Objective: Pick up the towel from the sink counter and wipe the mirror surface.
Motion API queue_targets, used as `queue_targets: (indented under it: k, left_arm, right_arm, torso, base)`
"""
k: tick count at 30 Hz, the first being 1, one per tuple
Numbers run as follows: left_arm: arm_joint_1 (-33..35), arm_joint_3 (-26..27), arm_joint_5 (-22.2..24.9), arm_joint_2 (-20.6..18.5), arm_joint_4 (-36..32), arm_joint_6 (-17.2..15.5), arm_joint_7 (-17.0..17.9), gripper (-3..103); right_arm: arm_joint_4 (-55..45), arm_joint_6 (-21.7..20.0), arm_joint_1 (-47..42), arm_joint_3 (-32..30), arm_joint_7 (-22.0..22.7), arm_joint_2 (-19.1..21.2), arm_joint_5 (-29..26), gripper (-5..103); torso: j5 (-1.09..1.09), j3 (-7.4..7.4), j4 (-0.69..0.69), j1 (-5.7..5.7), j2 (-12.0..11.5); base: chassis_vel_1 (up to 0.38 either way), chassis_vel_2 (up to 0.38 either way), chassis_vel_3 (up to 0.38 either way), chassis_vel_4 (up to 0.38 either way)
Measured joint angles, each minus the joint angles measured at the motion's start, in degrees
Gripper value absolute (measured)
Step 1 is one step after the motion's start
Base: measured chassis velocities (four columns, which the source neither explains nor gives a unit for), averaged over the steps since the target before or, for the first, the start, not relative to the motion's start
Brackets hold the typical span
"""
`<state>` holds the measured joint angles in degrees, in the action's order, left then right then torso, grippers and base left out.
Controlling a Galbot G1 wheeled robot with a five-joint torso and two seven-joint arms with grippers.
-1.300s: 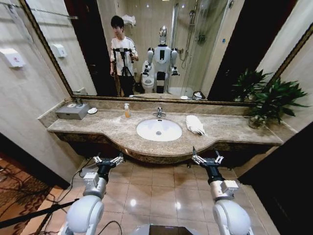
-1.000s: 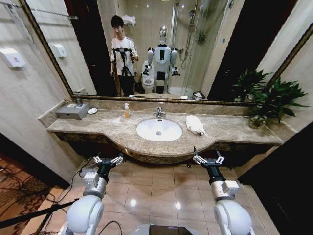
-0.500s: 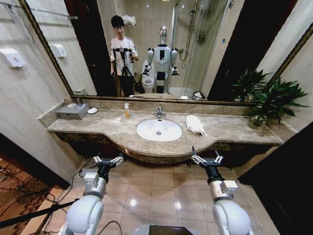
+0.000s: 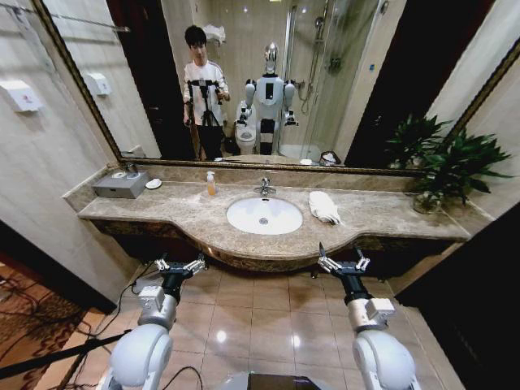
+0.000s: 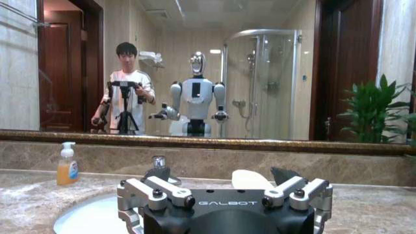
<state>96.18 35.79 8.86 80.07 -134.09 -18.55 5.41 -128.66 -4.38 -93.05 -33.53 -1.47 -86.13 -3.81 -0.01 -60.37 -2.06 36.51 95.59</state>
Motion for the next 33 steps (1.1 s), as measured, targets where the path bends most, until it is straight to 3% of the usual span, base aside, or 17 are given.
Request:
queue_targets:
  k: [25, 33]
  left_arm:
    - [0.0, 0.0, 0.0, 0.0, 0.0, 0.0, 0.0, 100]
    - [0.0, 0.0, 0.0, 0.0, 0.0, 0.0, 0.0, 100]
  right_arm:
    - [1.5, -0.2, 1.3, 0.4, 1.3, 0.1, 0.4, 100]
    - [3.2, -7.7, 6.1, -1.4, 2.9, 2.1, 0.3, 100]
  torso:
    - [-0.01, -0.01, 0.00, 0.04, 0.0]
    - [0.01, -0.02, 0.02, 0.05, 0.0]
  base:
    - [-0.184, 0.193, 0.186, -0.180]
    - [-0.114, 0.089, 0.082, -0.060]
